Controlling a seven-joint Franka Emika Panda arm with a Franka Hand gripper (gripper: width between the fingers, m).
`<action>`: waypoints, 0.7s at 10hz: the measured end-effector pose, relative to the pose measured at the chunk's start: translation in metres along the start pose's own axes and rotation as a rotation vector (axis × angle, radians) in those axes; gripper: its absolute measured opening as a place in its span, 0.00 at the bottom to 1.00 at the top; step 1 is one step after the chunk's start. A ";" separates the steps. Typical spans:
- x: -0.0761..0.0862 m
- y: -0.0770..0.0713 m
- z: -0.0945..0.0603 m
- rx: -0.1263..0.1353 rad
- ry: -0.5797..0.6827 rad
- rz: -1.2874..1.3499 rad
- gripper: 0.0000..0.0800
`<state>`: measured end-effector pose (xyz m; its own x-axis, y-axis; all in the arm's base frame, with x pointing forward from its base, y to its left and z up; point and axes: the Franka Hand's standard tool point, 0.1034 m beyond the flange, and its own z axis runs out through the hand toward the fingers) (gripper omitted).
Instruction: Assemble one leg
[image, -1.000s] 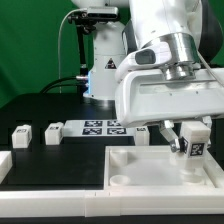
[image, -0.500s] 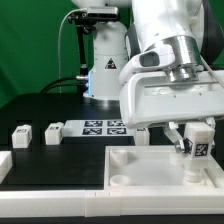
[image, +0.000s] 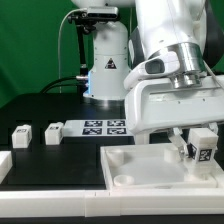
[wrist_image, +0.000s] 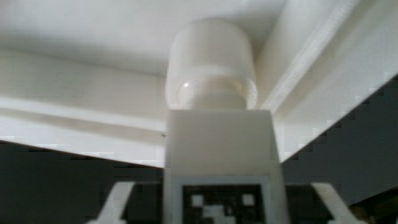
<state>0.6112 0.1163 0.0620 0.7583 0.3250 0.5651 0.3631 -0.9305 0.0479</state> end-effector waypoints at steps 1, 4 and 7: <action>-0.008 0.005 0.004 -0.004 0.000 -0.003 0.36; -0.008 0.005 0.004 0.001 -0.006 -0.008 0.36; -0.011 0.004 0.006 0.009 -0.031 -0.007 0.62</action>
Offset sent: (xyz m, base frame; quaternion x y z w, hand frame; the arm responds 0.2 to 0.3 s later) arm -0.0146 -0.0037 -0.0090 -0.0027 -0.0049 -0.0007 1.0000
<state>0.6076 0.1097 0.0505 0.7723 0.3368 0.5386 0.3732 -0.9267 0.0442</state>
